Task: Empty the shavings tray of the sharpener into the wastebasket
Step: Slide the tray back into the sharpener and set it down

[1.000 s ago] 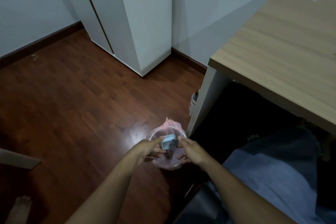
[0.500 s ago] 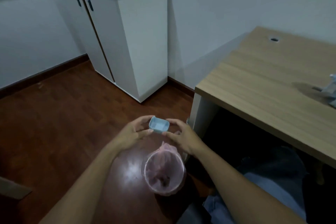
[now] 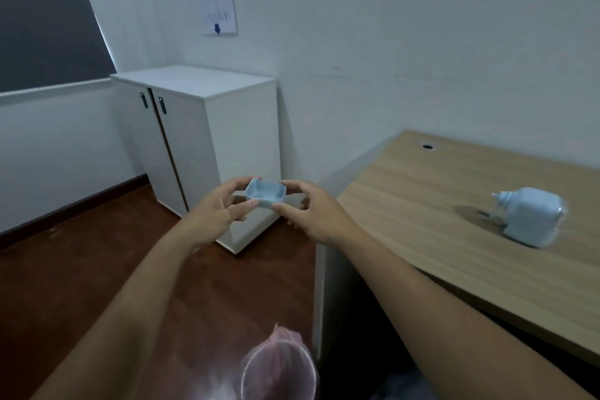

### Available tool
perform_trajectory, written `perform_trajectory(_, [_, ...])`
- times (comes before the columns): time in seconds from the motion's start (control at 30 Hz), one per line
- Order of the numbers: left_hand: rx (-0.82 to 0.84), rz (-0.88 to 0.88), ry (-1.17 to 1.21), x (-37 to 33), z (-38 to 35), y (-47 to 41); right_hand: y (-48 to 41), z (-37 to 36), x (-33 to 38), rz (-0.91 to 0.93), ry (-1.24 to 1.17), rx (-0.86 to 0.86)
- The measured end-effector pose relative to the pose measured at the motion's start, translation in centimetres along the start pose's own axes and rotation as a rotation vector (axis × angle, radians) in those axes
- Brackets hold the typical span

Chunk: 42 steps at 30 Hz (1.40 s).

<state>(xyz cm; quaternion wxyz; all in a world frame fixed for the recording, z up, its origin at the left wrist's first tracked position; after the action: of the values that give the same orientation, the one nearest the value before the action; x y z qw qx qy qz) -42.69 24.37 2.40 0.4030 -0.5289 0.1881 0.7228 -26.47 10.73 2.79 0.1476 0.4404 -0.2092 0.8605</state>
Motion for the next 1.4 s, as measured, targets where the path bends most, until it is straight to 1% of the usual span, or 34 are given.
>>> perform_trajectory(0.13, [0.014,-0.072,0.012,-3.4,-3.4,-2.4,0.9,6.1,1.4,0.058,0.169,-0.059])
perform_trajectory(0.23, [0.05,-0.104,0.046,-5.4,-7.8,-4.4,2.4,12.6,1.1,0.052,0.295,-0.151])
perform_trajectory(0.3, [0.105,-0.103,0.051,-6.3,-11.6,-5.3,3.9,17.8,0.1,0.034,0.371,-0.24])
perform_trajectory(0.4, [0.199,-0.101,0.027,-7.2,-17.8,-6.5,6.6,25.6,-2.3,0.028,0.569,-0.432])
perform_trajectory(0.47, [0.254,-0.114,0.001,-8.1,-21.9,-7.2,8.9,29.7,-4.5,-0.082,0.651,-0.518])
perform_trajectory(0.53, [0.303,-0.147,0.02,-9.2,-25.5,-7.5,11.7,32.8,-6.3,-0.191,0.682,-0.602])
perform_trajectory(0.6, [0.353,-0.166,0.046,-10.0,-28.3,-7.9,14.0,34.7,-8.3,-0.27,0.624,-0.644])
perform_trajectory(0.67, [0.395,-0.167,0.071,-10.8,-30.2,-8.3,15.7,35.1,-10.3,-0.34,0.423,-0.61])
perform_trajectory(0.73, [0.449,-0.181,0.046,-11.6,-31.9,-8.4,17.1,34.8,-12.9,-0.429,0.202,-0.563])
perform_trajectory(0.77, [0.468,-0.188,0.016,-11.9,-32.5,-8.4,17.7,34.1,-14.1,-0.46,0.129,-0.533])
perform_trajectory(0.8, [0.489,-0.195,-0.016,-12.1,-33.1,-8.3,18.0,33.6,-15.0,-0.449,0.09,-0.51])
perform_trajectory(0.87, [0.505,-0.21,-0.05,-12.6,-33.8,-8.3,18.2,33.1,-15.8,-0.394,0.045,-0.562])
perform_trajectory(0.93, [0.506,-0.22,-0.044,-12.6,-34.3,-8.6,18.3,33.4,-16.4,-0.394,-0.029,-0.694])
perform_trajectory(0.97, [0.512,-0.213,-0.031,-12.5,-34.5,-8.7,18.2,33.6,-16.3,-0.375,-0.032,-0.727])
perform_trajectory(1.1, [0.516,-0.219,-0.048,-12.3,-34.4,-8.4,18.4,33.4,-16.4,-0.38,-0.012,-0.687])
perform_trajectory(1.2, [0.501,-0.215,-0.031,-12.2,-34.2,-8.5,18.7,33.4,-16.8,-0.38,-0.013,-0.699])
perform_trajectory(1.4, [0.45,-0.233,-0.129,-12.8,-34.5,-7.7,19.0,33.0,-16.7,-0.367,-0.056,-0.726])
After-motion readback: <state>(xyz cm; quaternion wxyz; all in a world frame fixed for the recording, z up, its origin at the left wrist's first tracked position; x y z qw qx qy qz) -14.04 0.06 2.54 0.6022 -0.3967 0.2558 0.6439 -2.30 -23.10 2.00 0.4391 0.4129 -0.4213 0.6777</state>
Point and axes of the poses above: each hand's wrist, its own y-axis away from the middle knuckle, its own z-axis out of the back of the hand, x = y × z, the point moved 7 cm from there along -y, towards the middle knuckle, and after that the axes turned 2 degrees about -x, right-handed, at the moved point
